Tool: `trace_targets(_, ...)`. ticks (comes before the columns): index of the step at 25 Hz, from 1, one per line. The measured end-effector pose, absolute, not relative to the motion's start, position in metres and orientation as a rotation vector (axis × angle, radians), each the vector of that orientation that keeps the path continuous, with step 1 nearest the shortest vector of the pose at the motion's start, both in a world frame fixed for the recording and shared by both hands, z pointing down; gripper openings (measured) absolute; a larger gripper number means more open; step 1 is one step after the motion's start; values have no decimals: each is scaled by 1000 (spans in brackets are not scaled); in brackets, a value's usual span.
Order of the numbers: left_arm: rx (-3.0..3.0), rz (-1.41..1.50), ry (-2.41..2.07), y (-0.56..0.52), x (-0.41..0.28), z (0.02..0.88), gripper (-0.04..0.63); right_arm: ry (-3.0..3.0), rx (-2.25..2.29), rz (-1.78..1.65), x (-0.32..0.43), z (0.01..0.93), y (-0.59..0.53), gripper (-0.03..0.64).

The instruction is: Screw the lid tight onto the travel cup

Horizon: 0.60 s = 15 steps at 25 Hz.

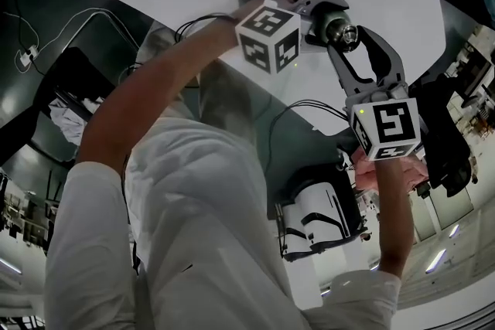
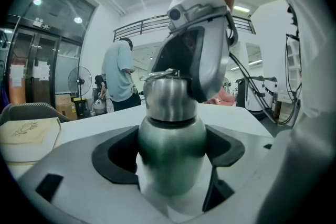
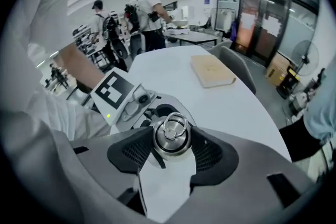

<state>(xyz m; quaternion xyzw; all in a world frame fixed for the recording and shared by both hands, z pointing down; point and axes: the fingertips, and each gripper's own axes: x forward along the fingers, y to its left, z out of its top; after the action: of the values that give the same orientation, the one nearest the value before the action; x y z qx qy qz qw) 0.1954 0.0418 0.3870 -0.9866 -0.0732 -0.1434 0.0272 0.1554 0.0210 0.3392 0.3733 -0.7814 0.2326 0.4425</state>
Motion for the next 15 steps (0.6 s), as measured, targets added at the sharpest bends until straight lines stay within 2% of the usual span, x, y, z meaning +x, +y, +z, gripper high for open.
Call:
trace_targets(3, -3047, -444, -227, 42, 197, 386, 371, -1879, 1143, 696, 161, 338, 20, 225)
trace_targets(6, -3049, -448, -228, 41, 197, 385, 371, -1870, 1179, 703, 161, 337, 19, 225)
trace_targets(10, -3051, -444, -229, 42, 197, 386, 371, -1940, 1037, 620, 158, 333, 26, 252)
trace_targets(15, -3048, -440, -229, 42, 196, 386, 371, -1994, 682, 415, 149, 318, 29, 253)
